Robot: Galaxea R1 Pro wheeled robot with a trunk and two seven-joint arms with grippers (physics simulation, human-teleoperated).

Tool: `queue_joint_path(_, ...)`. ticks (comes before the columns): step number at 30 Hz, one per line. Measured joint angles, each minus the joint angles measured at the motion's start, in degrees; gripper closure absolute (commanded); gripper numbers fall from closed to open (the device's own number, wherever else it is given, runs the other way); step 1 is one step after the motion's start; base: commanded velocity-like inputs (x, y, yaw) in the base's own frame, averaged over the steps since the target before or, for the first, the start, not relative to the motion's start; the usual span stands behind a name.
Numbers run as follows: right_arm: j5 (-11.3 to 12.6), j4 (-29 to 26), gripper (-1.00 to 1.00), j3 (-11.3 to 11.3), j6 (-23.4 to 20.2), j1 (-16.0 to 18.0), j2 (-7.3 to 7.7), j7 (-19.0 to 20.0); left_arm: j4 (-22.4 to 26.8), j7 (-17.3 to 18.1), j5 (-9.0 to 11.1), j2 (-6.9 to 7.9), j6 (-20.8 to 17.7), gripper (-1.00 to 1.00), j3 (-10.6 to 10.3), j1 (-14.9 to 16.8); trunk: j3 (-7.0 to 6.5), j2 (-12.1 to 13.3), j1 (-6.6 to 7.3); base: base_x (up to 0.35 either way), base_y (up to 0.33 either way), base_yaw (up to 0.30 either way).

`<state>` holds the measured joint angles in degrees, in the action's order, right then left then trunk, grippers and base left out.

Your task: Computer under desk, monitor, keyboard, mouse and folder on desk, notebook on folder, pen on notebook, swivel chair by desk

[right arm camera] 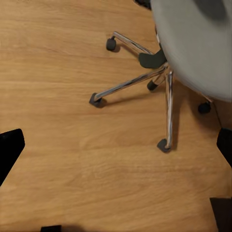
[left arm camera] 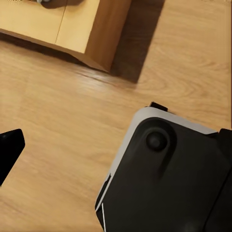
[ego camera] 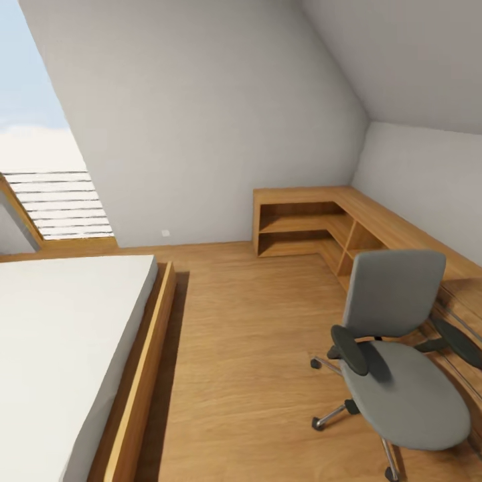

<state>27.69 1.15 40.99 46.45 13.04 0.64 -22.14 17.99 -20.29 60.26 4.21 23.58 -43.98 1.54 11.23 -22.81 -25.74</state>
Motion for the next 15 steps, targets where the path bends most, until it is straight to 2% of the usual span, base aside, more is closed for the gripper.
queue_joint_path(15,0.0,0.0,-1.0,-0.1,0.0,-0.7,0.29,0.7,0.0,0.0,0.0,-0.05,0.0,-1.0,-0.1,0.0,0.01,0.0,0.02,0.239,-0.179,0.003)
